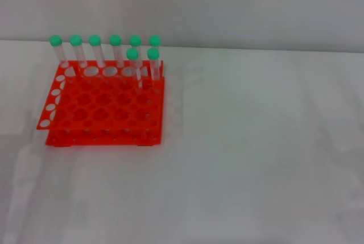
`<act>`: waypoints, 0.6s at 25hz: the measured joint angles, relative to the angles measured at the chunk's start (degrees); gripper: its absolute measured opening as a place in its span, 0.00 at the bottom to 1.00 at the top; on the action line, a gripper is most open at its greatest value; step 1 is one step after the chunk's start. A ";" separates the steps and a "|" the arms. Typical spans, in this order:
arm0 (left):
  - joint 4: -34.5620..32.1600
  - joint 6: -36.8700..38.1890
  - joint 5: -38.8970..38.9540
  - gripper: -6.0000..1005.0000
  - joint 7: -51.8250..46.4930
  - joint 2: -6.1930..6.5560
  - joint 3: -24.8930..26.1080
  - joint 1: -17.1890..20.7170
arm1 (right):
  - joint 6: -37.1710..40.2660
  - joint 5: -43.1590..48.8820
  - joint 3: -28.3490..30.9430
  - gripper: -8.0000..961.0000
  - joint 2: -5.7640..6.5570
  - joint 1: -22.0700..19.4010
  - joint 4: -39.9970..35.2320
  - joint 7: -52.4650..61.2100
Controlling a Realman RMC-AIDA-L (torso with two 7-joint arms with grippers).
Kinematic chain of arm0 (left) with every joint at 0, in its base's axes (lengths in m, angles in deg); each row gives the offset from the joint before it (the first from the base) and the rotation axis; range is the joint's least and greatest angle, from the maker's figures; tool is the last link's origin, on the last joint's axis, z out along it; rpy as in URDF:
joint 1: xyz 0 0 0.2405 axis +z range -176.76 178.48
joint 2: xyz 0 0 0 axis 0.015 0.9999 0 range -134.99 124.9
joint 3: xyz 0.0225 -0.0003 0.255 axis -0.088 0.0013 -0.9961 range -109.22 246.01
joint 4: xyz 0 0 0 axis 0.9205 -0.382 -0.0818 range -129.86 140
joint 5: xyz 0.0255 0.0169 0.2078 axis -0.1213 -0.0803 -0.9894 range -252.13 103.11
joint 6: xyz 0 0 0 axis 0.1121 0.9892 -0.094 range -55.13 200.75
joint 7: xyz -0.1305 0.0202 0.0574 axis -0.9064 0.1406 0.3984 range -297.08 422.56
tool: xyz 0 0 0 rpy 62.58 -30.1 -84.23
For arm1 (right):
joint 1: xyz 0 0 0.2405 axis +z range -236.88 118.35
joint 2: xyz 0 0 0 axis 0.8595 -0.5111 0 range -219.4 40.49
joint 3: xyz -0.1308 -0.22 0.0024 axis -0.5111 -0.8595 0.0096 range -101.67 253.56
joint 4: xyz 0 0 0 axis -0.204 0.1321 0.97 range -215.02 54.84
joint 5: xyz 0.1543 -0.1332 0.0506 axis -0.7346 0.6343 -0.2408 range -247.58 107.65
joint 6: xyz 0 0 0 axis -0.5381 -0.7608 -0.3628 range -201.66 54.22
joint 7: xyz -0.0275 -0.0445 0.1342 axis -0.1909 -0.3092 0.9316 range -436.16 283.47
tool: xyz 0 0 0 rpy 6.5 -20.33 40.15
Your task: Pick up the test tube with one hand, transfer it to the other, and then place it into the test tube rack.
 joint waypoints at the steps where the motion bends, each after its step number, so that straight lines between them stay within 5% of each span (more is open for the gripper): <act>1: 0.13 -0.02 -0.01 0.75 0.40 -0.04 -0.12 -0.11 | 0.12 -0.01 0.00 0.88 0.00 0.01 0.00 0.00; 8: 0.42 0.59 -0.02 0.89 0.17 0.07 -0.28 -0.71 | 0.75 -0.04 1.08 0.88 -0.01 0.19 -0.01 -0.03; 15: 0.54 1.85 0.16 0.89 0.13 0.07 -0.29 -1.47 | 1.56 -0.05 2.17 0.88 -0.11 0.65 -0.01 -0.03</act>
